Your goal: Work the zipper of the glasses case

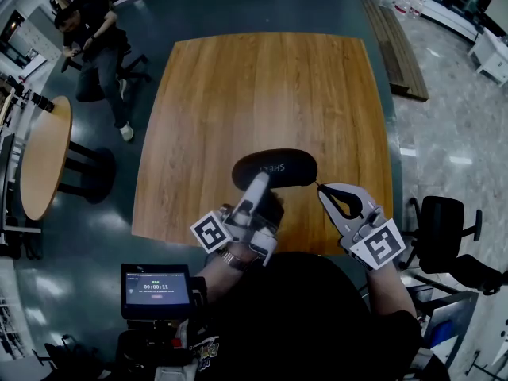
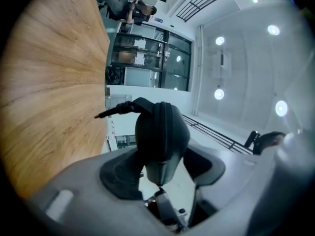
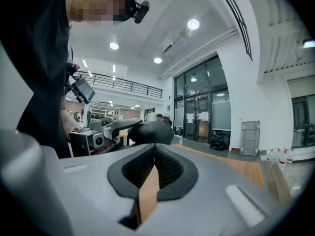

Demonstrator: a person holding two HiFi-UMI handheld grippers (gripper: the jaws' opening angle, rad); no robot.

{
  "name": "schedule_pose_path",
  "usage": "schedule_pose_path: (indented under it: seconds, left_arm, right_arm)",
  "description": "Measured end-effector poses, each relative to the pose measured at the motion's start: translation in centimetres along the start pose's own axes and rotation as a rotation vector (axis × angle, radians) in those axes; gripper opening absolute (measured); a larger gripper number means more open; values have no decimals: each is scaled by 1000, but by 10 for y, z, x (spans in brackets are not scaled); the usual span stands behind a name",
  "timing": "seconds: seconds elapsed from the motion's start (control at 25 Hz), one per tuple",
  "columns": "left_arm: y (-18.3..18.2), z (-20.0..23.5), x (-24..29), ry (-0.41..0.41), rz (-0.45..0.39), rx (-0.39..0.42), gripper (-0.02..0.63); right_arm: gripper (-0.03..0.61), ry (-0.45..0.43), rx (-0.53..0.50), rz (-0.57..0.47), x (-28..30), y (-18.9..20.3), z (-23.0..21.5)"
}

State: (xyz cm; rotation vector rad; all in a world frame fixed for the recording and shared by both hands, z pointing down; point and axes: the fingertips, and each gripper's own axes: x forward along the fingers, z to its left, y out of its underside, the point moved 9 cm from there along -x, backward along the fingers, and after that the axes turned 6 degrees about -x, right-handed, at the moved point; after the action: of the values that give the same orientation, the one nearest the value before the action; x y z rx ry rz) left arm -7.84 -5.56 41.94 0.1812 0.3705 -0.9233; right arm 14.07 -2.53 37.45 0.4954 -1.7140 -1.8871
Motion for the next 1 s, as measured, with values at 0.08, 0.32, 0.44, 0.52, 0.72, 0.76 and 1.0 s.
schedule_pose_path:
  seconds: [0.08,0.32,0.44,0.52,0.72,0.76,1.0]
  left_arm:
    - [1,2,-1,-13,-22,6,247]
    - [-3,4,-6,-22,-119,-1,244]
    - [-9,2,-5,-2,-172,-24,244]
    - [-14,2,-2,6,-203,-37,244]
    - [-20,-1,7,12,-231,-18,240]
    - [-21,-1,8,13,-234,-23,236]
    - [-15,-7,14,92,-156,-20,235]
  right_arm:
    - [11,-2,-20,16,3,3,4]
    - [8,-32,-67,-1,7,5,15]
    - [5,-47,-118,-2,10,3,24]
    - [3,-56,-107,-9,13,2,28]
    - [3,-127,-206,36,19,1,40]
    - [3,-142,-218,39,19,0,43]
    - [5,-253,-263,30,25,-2,57]
